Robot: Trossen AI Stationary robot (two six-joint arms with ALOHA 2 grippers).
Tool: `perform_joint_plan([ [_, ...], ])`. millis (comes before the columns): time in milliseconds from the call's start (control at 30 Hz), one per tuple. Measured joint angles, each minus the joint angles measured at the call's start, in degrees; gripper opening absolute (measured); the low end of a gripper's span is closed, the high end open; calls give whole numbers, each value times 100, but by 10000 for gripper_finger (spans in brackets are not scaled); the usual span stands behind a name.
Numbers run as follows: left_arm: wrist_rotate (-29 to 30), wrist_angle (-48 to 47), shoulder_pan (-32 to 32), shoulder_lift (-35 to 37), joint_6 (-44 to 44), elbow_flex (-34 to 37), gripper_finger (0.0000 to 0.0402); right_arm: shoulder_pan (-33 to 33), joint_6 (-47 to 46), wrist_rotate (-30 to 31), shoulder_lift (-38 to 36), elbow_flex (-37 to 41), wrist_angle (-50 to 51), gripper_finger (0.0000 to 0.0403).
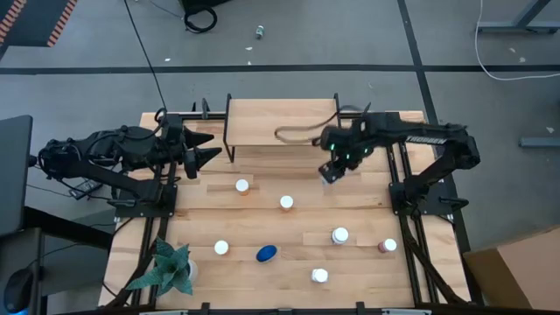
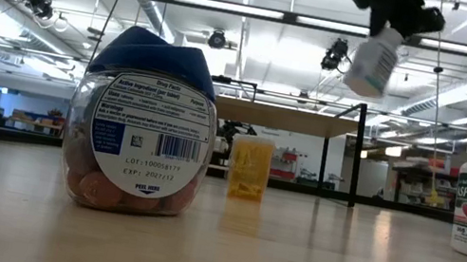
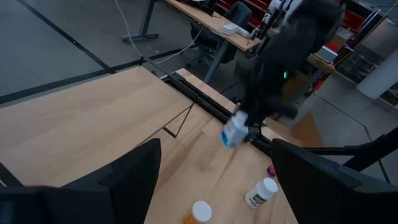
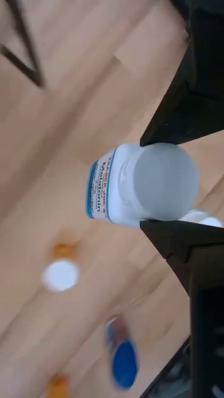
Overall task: Pick and place medicine bottles onto shelf by color
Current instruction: Put the top white and blue medicine bottle on the shelf
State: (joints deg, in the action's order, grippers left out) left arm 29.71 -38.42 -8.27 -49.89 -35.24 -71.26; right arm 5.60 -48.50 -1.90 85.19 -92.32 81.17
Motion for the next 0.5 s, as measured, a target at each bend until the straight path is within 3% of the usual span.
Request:
perform_joint_plan([
  [200, 0, 5, 0, 0, 0, 0, 309, 528, 499, 93, 267, -1097, 443, 186],
  [500, -2, 7, 0, 0, 2, 0, 309, 1213, 1952, 361, 1863, -3214, 876, 186],
])
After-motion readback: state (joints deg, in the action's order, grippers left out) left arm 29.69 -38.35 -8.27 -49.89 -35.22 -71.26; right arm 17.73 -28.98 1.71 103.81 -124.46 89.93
